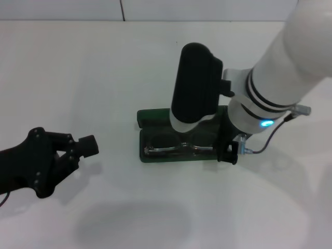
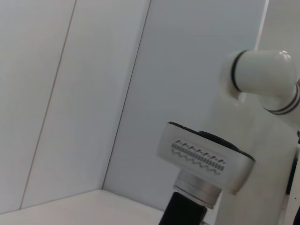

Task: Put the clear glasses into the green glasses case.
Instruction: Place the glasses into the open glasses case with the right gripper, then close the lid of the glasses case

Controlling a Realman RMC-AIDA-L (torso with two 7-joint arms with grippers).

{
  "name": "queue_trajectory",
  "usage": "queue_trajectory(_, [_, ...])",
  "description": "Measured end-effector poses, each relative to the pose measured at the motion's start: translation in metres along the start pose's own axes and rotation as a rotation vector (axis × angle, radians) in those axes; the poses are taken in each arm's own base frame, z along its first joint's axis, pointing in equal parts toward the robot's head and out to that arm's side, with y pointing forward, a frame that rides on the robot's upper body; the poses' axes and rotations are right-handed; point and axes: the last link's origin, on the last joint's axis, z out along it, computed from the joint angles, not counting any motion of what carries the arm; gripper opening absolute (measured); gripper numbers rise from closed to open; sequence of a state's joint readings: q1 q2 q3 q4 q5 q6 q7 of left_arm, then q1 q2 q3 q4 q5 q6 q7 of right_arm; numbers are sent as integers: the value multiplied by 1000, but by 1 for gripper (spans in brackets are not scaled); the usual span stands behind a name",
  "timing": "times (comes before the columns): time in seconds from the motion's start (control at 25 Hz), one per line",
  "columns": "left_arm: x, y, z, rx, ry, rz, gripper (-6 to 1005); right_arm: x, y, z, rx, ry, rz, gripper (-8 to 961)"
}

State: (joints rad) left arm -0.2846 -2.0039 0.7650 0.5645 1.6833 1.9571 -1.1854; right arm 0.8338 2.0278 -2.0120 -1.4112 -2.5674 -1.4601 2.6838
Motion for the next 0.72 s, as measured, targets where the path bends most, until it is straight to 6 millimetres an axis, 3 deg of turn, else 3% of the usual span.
queue_trajectory(0.24, [18, -13, 4, -1, 26, -29, 29, 17, 7, -24, 8, -95, 72, 0])
queue_trajectory(0.52, [40, -27, 5, 9, 55, -61, 29, 69, 8, -56, 60, -276, 154, -1])
queue_trajectory(0.72, [52, -34, 3, 28, 29, -62, 30, 91, 13, -65, 21, -423, 148, 0])
